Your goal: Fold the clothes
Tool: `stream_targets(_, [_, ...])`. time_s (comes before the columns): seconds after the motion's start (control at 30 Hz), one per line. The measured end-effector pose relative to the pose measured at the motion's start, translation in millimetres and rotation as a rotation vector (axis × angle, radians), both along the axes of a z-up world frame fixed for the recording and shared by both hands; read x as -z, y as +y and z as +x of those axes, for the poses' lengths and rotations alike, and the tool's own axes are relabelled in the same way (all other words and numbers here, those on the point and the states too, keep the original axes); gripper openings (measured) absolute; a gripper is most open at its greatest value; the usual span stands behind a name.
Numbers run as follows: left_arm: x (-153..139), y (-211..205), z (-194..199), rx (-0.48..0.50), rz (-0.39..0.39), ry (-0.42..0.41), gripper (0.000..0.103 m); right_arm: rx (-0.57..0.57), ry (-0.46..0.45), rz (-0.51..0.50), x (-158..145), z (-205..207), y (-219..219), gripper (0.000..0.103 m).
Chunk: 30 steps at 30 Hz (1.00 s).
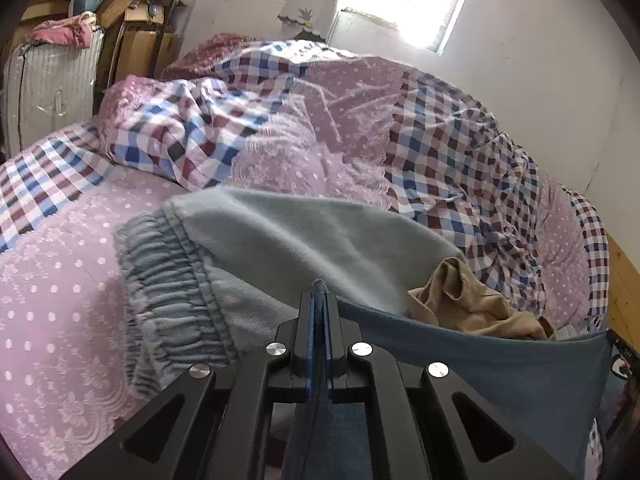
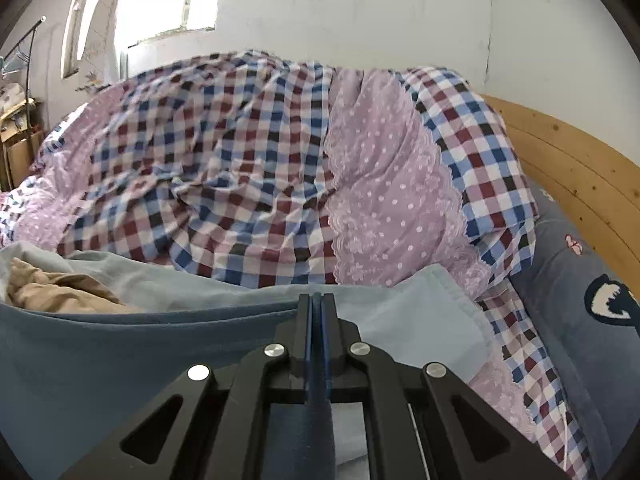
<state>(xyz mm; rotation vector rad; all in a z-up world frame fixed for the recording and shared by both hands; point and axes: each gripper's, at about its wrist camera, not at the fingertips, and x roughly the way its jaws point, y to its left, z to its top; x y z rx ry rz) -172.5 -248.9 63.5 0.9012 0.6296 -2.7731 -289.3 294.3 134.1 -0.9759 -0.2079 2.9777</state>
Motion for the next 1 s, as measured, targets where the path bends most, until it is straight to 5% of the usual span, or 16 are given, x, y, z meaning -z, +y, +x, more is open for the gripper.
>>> stream_targets(0.17, [8,0,-7,0.007,-0.002,0.008,0.003,0.026,-0.051,0.016,24,-12,-4,0.002])
stream_targets(0.3, [25,0,-18,0.032,-0.002,-0.080,0.004,0.045,-0.109,0.017,42,-19,-6,0.003])
stream_targets(0.4, [24,-10,-17,0.043,0.046,-0.102,0.011,0.073,-0.154,0.036,54,-23,-7,0.028])
stream_targets(0.47, [21,-19,-14,0.049,0.085,-0.106,0.037,0.080,-0.147,0.023,52,-16,-4,0.054])
stream_targets(0.53, [13,-28,-2,0.055,0.132,-0.074,0.057,0.090,-0.123,-0.002,44,-4,2,0.060])
stream_targets(0.77, [-14,-68,89,0.008,0.291,0.008,0.081,0.067,-0.042,-0.173,8,91,18,0.072])
stream_targets(1.0, [-3,-55,212,0.014,0.477,0.007,0.083,-0.146,-0.068,-0.305,12,229,-36,0.077])
